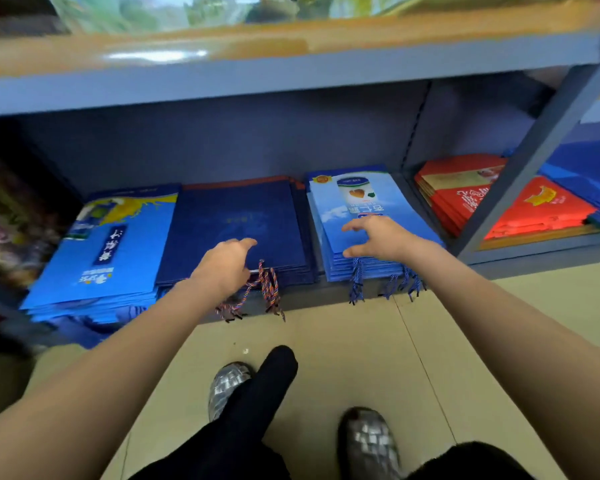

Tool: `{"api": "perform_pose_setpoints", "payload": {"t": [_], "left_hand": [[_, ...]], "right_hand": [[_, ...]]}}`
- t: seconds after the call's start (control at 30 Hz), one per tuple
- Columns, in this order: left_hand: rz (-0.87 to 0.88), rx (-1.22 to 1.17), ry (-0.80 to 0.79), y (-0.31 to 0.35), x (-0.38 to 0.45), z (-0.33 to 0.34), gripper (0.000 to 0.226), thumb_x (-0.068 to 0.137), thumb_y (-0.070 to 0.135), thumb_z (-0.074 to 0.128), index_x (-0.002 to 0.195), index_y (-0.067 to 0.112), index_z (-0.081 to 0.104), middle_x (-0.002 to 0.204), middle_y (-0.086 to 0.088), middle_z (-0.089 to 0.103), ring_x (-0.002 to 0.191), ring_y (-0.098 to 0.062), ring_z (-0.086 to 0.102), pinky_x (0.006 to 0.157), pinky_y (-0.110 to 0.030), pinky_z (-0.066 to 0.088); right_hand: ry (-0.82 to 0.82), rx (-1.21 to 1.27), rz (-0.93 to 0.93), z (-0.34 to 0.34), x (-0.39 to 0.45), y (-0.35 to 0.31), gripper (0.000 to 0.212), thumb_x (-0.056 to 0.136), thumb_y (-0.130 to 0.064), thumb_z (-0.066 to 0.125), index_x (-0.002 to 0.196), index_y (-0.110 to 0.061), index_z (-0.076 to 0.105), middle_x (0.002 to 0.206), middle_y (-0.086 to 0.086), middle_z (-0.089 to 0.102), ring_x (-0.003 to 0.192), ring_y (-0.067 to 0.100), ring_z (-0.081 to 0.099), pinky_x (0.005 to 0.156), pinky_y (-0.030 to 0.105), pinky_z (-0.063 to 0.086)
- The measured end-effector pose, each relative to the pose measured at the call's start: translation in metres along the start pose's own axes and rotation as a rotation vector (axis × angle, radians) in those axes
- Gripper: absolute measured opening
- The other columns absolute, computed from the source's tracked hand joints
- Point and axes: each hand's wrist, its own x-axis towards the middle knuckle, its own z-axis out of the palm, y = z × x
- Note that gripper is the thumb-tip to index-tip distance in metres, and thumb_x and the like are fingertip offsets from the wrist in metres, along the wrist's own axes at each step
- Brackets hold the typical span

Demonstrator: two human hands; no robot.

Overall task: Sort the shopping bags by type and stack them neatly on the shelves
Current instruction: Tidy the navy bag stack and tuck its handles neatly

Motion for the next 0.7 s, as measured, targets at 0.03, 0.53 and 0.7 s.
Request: {"api": "perform_pose_setpoints", "payload": {"t": [0.03,0.53,0.7], "left_hand": [[-0.026,-0.007,-0.006,-0.012,-0.005,0.001,0.058,0.091,0.008,0.051,0.145,0.017,0.03,0.138,-0.014,0.045,0.125,-0.031,0.043,0.097,-0.037,0.038],[-0.362,0.056,-0.181,-0.129,0.028,0.057,0.099,0.083,0.031,0.067,0.15,0.019,-0.005,0.15,-0.027,0.005,0.134,-0.042,0.022,0.108,-0.039,0.029],[-0.29,0.053,-0.08,-0.142,0.056,0.072,0.102,0.079,0.033,0.071,0.15,0.02,-0.001,0.135,-0.022,0.031,0.123,-0.036,0.03,0.104,-0.037,0.03]], "right_hand": [[-0.005,0.026,-0.018,0.007,0.002,-0.012,0.056,0.085,-0.03,0.067,0.136,-0.017,0.046,0.143,0.008,0.043,0.13,0.026,0.041,0.104,0.034,0.034],[-0.169,-0.286,0.024,0.108,0.09,-0.064,0.118,0.073,-0.023,0.079,0.146,-0.042,-0.011,0.152,0.007,-0.029,0.14,0.047,0.001,0.108,0.059,0.023],[-0.202,-0.193,0.077,0.119,0.113,-0.047,0.131,0.066,-0.02,0.084,0.144,-0.04,-0.02,0.145,0.016,-0.04,0.134,0.042,0.033,0.105,0.044,0.038]]}}
